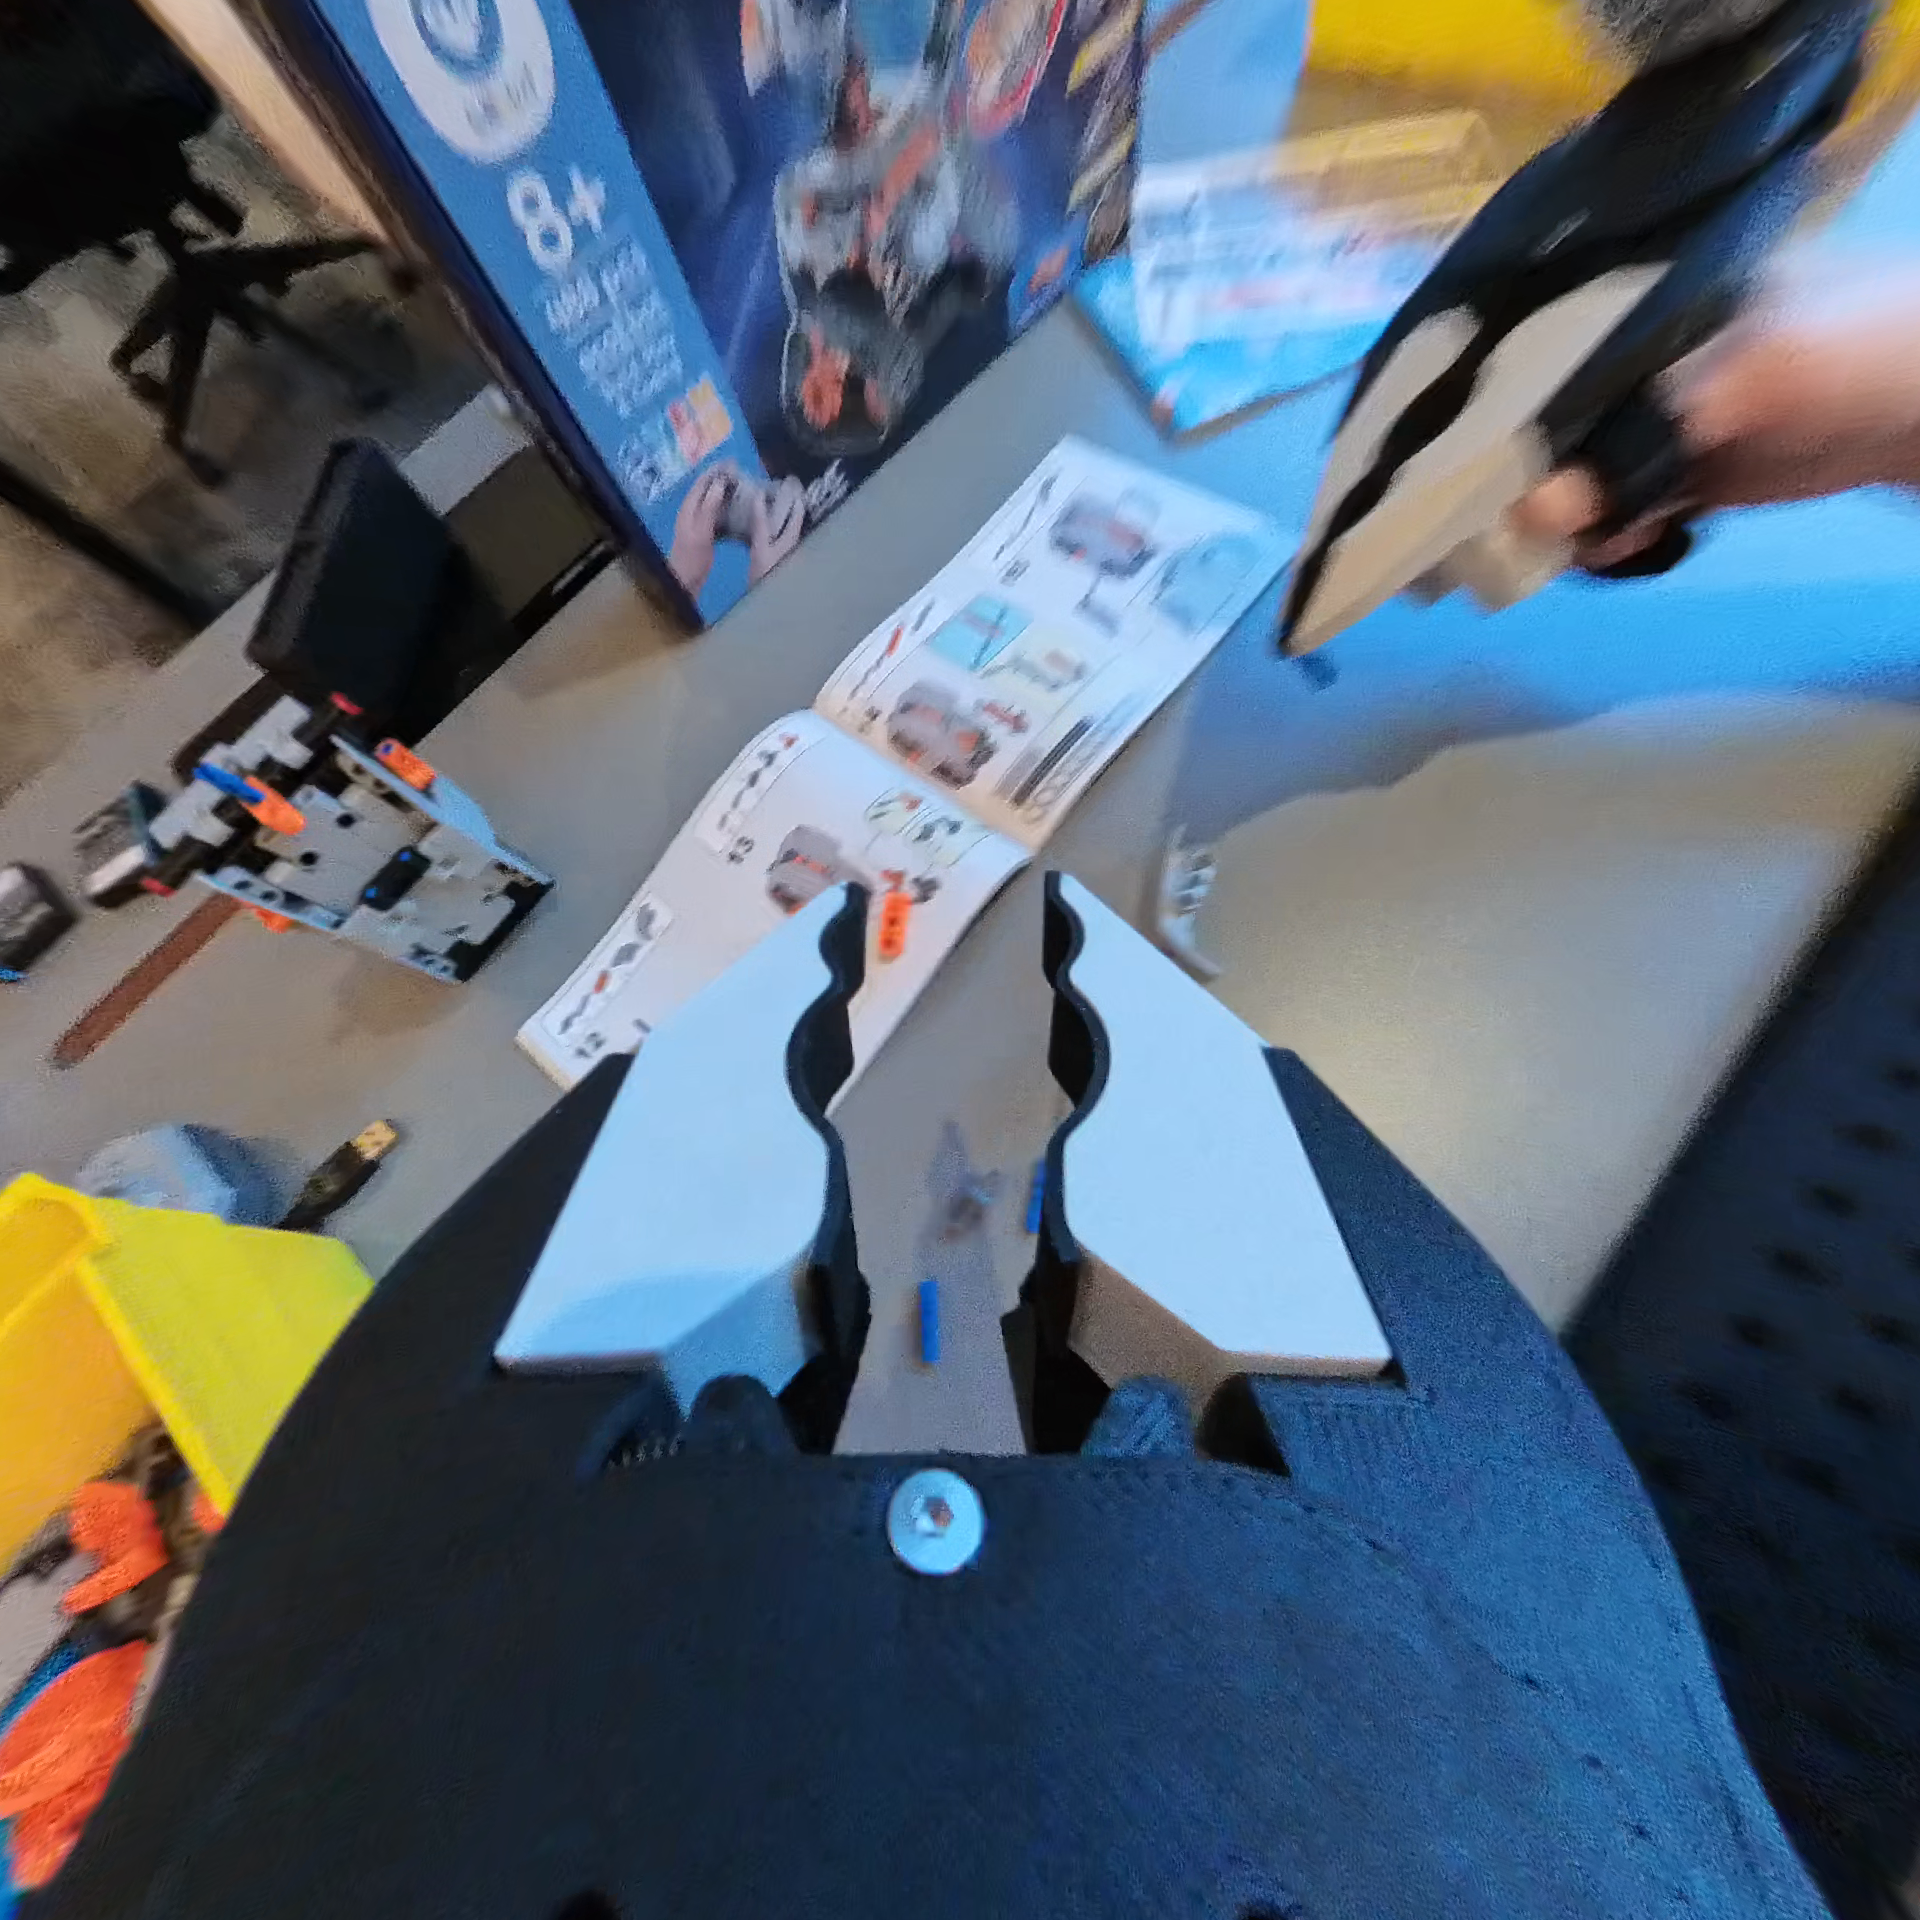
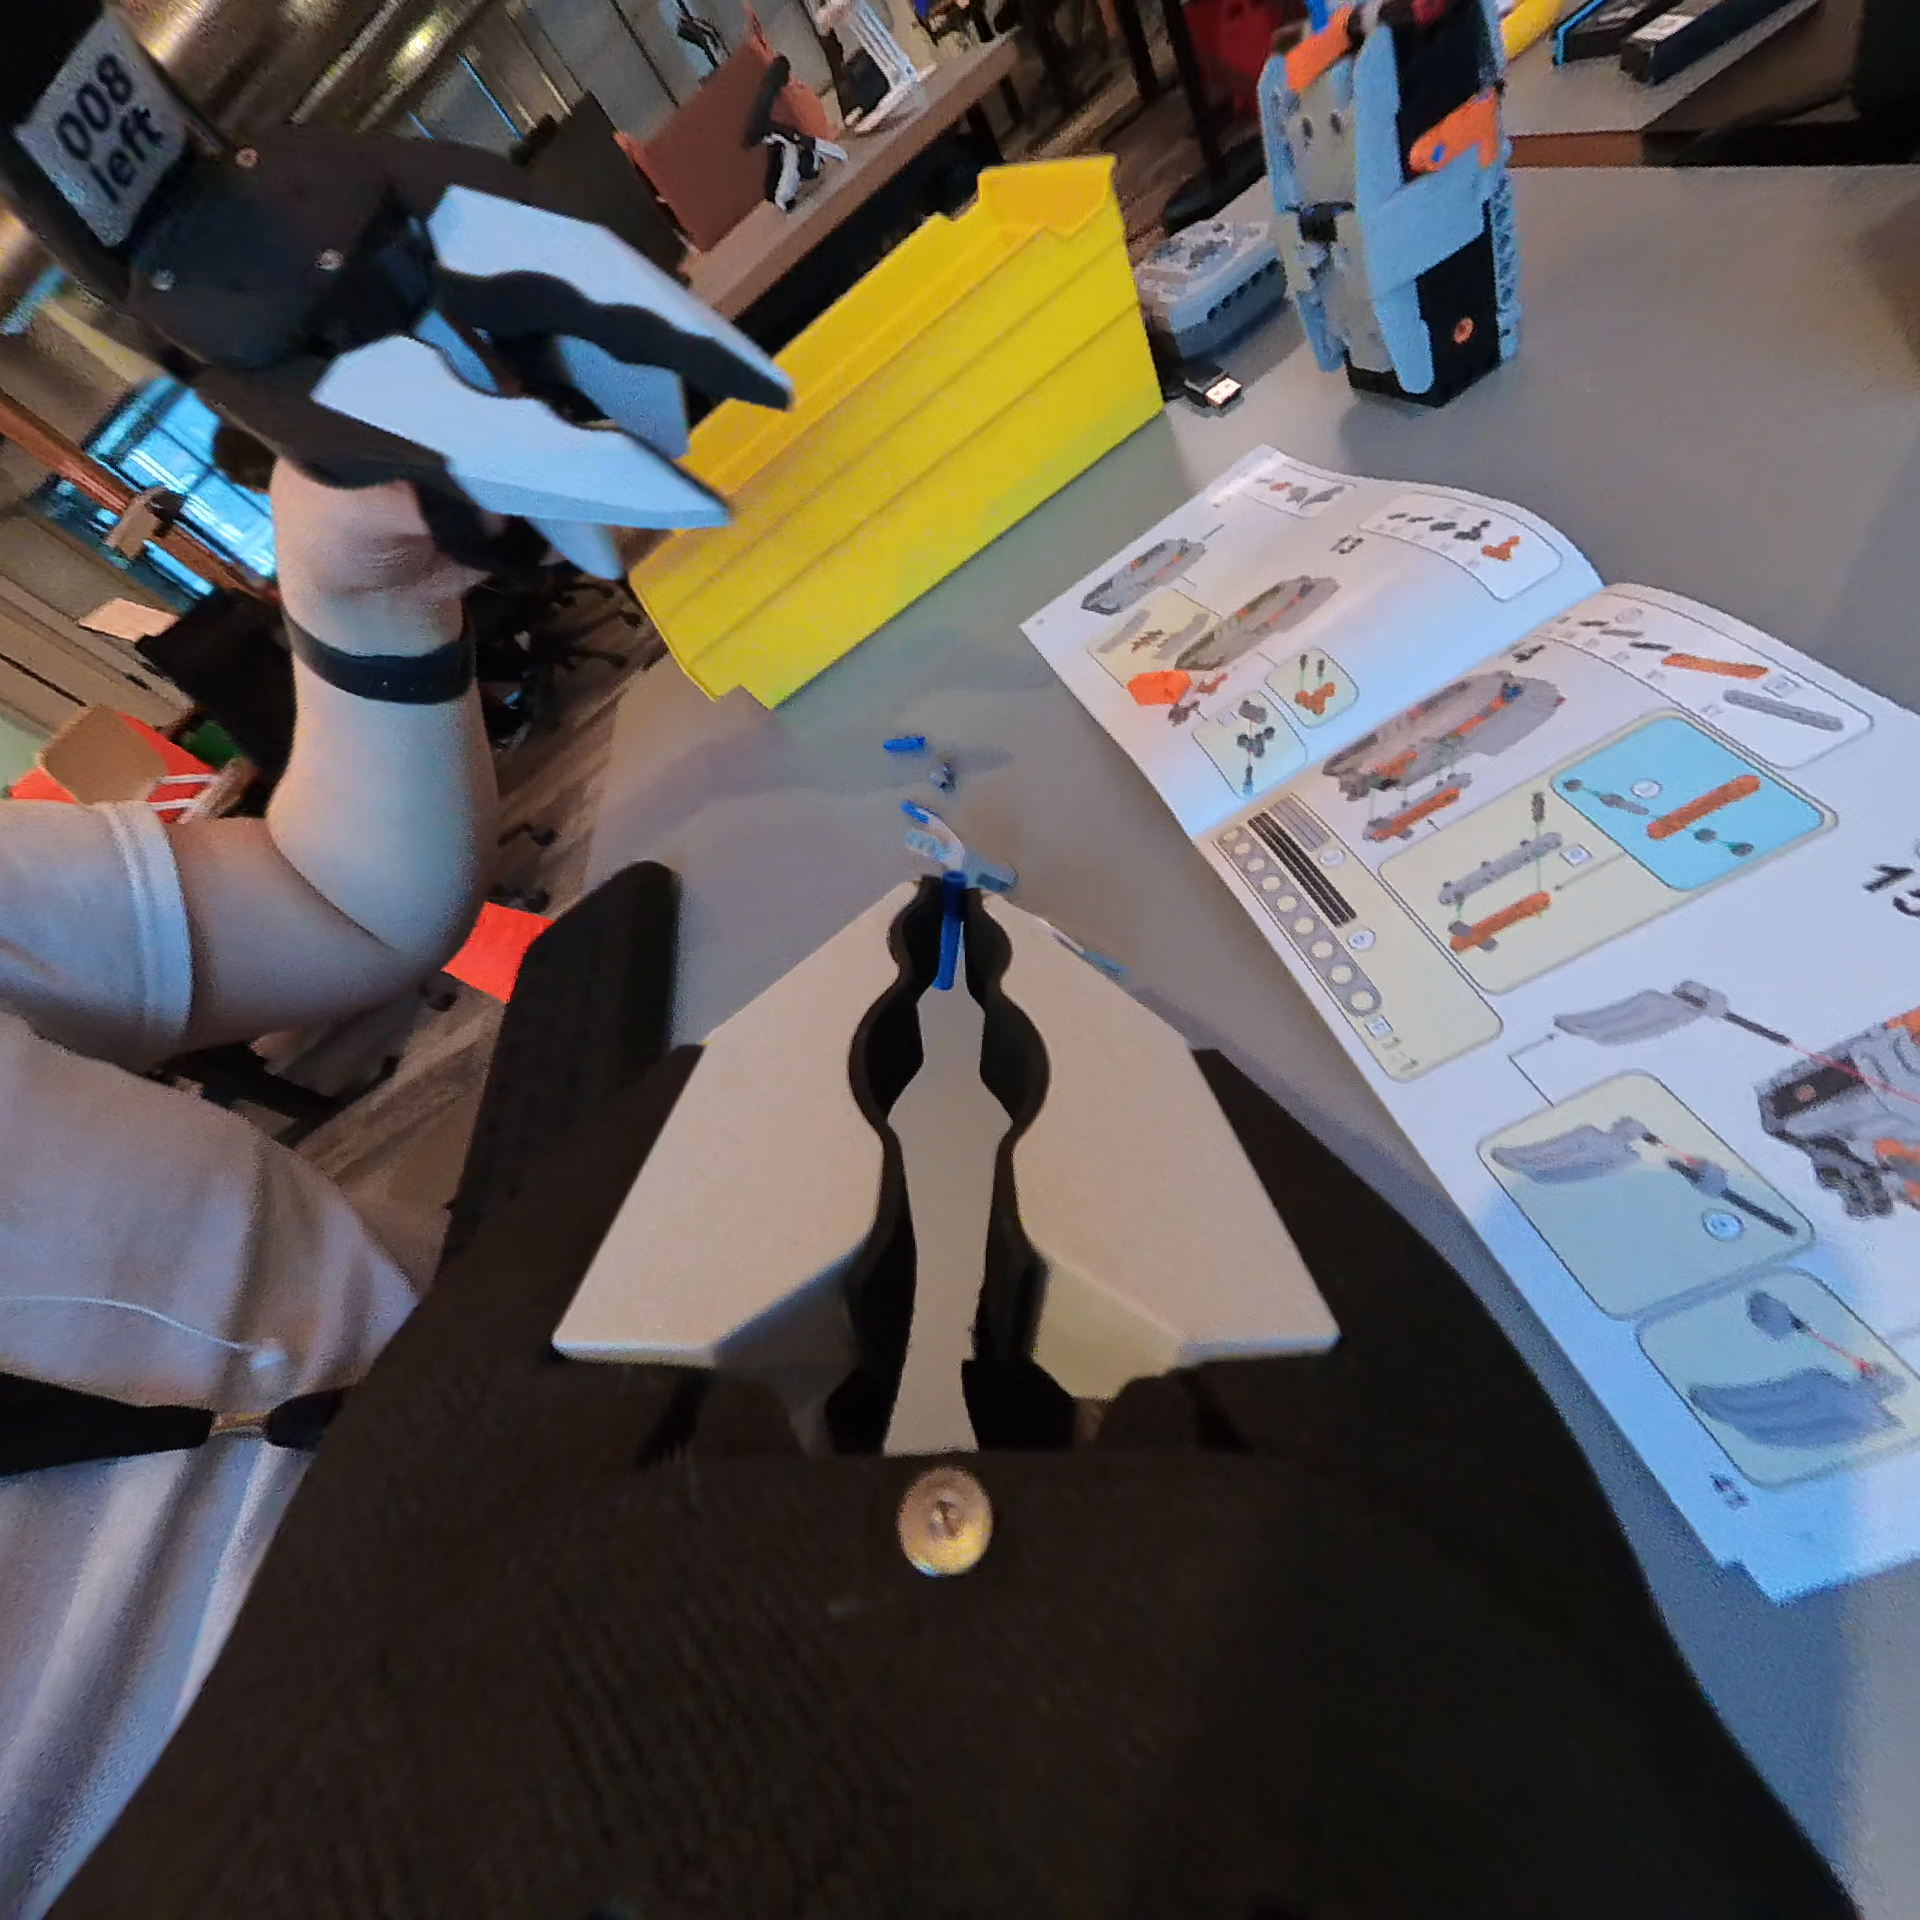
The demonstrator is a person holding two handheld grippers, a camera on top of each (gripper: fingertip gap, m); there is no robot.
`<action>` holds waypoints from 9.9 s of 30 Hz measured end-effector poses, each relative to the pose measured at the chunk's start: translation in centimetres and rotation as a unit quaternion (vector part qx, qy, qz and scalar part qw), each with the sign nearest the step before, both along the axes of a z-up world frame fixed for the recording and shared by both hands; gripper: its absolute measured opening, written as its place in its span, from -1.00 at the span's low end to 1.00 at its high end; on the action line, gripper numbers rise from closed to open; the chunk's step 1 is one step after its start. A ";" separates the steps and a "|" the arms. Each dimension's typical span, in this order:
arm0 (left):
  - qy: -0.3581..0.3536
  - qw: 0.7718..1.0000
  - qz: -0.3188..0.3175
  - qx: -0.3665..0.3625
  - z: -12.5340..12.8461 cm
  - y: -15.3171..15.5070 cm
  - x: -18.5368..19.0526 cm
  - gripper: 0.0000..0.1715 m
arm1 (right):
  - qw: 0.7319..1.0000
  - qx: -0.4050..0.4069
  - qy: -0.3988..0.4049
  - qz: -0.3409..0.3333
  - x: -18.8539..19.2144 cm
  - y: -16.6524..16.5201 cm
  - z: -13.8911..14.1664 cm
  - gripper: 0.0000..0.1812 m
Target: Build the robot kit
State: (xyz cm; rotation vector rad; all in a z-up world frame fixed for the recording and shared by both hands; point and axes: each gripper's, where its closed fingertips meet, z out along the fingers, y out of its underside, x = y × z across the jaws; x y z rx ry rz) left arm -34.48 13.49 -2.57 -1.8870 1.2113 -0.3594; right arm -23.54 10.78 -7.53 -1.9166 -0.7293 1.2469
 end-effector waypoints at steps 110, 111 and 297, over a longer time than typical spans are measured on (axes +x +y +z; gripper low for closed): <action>0.024 0.959 -0.204 0.196 2.2 -11.0 9.0 -0.91 | 0.825 0.536 -0.180 0.024 -2.7 -9.8 6.3 -0.77; 0.062 0.950 -0.196 0.233 2.5 -10.4 8.6 -0.91 | 0.820 0.540 -0.190 0.028 -2.7 -10.0 6.7 -0.77; -0.419 0.871 -0.223 -0.126 19.0 -19.1 17.3 -0.99 | 0.658 0.744 -0.096 0.063 2.6 -16.1 22.9 -0.53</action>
